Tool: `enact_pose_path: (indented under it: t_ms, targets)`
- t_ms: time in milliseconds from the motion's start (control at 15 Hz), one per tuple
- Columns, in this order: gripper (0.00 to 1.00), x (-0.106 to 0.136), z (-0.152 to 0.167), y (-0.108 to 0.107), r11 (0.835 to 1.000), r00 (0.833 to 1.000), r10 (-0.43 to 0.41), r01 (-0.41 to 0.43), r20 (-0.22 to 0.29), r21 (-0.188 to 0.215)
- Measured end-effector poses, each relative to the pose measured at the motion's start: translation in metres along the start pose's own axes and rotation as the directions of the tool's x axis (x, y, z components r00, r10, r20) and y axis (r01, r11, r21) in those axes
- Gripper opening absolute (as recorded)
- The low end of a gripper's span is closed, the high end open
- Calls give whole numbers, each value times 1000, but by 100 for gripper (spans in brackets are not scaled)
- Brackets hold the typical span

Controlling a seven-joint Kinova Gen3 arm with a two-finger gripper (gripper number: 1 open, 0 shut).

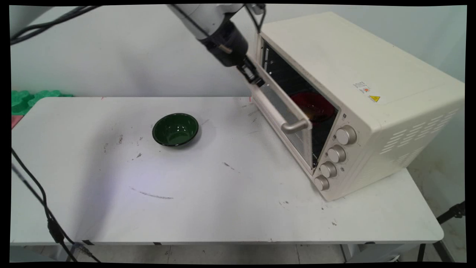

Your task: Open the oven

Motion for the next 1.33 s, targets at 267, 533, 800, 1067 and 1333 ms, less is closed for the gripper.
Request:
enact_pose_path:
  t_ms: [267,533,800,1067,1333]
  targets:
    - [0,-32,-9,-1,1000,1000,-5,5,3,-12]
    - [0,-70,-11,0,999,1000,-17,16,-13,-36]
    - [0,-107,-6,7,998,998,-30,26,-59,-63]
    - [0,-142,6,16,996,993,-33,23,-112,-91]
    - [0,-173,13,21,995,986,-19,3,-163,-100]
